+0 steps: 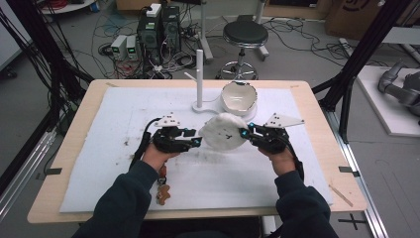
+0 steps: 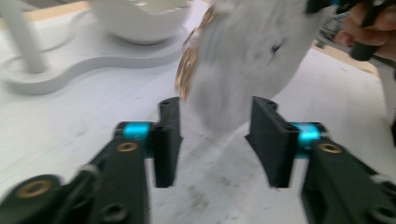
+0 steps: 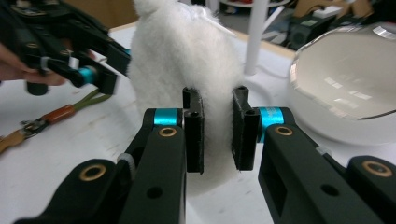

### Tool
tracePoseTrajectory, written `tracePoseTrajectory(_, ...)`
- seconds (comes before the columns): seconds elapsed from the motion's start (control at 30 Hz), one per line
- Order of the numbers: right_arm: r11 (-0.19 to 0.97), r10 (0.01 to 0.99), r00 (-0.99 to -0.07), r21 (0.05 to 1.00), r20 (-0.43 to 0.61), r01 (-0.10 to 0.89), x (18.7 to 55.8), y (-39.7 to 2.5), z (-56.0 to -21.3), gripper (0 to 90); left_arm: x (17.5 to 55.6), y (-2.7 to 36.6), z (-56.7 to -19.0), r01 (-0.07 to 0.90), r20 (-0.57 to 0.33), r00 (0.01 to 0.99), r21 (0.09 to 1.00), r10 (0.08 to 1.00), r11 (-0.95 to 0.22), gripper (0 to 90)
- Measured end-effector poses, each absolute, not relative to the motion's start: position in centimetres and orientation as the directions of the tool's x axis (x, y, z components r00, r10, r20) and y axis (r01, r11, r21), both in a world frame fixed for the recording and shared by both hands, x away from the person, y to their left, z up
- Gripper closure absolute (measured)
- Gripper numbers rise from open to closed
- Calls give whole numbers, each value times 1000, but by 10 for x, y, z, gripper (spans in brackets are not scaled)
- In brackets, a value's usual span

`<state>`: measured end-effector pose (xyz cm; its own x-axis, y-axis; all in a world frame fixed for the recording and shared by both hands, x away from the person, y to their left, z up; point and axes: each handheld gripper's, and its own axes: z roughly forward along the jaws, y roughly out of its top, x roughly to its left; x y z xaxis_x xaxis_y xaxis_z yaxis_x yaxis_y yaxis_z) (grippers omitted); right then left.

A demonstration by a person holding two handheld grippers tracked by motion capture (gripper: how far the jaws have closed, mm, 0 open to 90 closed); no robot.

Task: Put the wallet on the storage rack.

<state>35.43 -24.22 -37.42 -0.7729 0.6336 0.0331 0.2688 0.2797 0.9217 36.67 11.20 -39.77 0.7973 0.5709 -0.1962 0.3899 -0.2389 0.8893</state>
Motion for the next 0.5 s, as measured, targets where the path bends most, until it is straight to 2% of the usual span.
tracePoseTrajectory(0.1,266,658,-753,932,10,245,359,-247,-365,787,363,132,-397,392,-200,760,900,618,-191,403)
tracePoseTrajectory(0.27,325,678,-731,925,-83,196,368,-250,-346,786,352,174,-397,388,-178,681,910,711,-144,278)
tracePoseTrajectory(0.37,363,682,-717,918,-144,161,376,-249,-330,785,346,195,-399,387,-189,643,916,742,-103,227)
tracePoseTrajectory(0.5,417,686,-691,901,-227,119,392,-247,-309,784,341,221,-406,398,-222,597,916,771,-45,227)
